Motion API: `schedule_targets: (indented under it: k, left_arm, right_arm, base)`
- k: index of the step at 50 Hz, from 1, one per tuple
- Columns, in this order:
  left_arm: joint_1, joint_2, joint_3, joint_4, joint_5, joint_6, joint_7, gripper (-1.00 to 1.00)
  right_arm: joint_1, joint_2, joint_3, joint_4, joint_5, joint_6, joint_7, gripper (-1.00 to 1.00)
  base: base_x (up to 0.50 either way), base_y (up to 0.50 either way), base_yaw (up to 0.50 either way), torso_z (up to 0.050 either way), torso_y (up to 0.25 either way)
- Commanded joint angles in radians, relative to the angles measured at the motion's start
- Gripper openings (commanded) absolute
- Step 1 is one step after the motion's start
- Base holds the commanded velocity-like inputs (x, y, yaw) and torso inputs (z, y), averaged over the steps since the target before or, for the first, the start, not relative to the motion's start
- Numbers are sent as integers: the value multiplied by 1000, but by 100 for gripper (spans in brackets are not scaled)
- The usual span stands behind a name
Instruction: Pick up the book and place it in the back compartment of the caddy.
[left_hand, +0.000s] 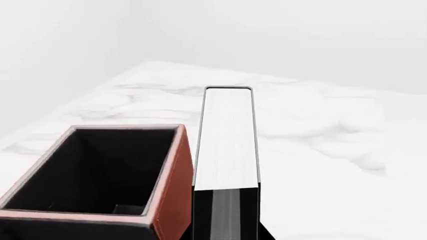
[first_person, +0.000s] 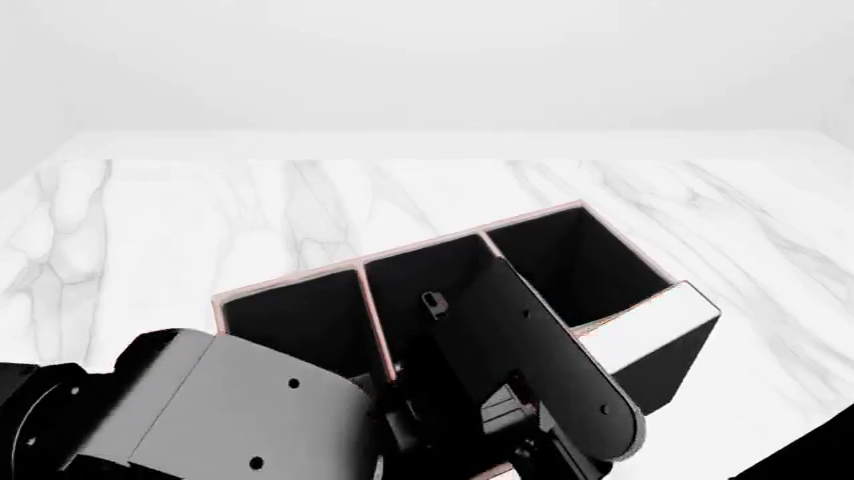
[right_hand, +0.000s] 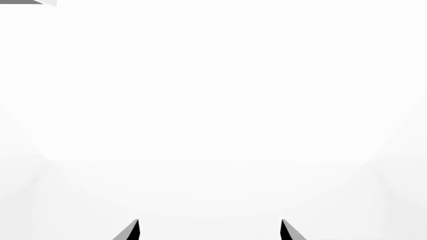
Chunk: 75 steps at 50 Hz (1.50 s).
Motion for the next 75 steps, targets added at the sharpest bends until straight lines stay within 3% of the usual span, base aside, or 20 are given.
schedule_targets:
  k: [1,13,27,49,60,68,75]
  left_arm:
    - [-143,-107,-167,67,-169,-6,33,-100]
    - [-253,-207,-233,45,-237,-56,139,-100]
    - [-374,-249,-271,-43,-233,-135,274,-100]
    - [-504,-269,-236,-232,-365,-265,318,-100]
    - [-551,-239,-204,-353,-290,-367,471,-100]
    - [-524,-242,-179,-299,-181,-422,607,-100]
    - [-548,-221,-163,-330,-191,-456,643,-100]
  right_arm:
    - [-1,-15,12,3,-19,0,-17,100]
    - [3,-13,4,4,-22,4,-16,100]
    - [7,-11,-3,7,-23,7,-12,100]
    - [19,-11,-20,14,-33,18,-9,100]
    - [26,-10,-32,28,-34,16,-10,100]
    - [29,-8,-38,26,-35,23,-9,100]
    - [29,-5,-41,32,-31,19,-8,100]
  base:
    - [0,0,0,0,0]
    - [0,0,0,0,1]
    - [0,0,0,0,1]
    - [0,0,0,1,1]
    - [0,0,0,0,1]
    - [0,0,0,0,1]
    - [0,0,0,0,1]
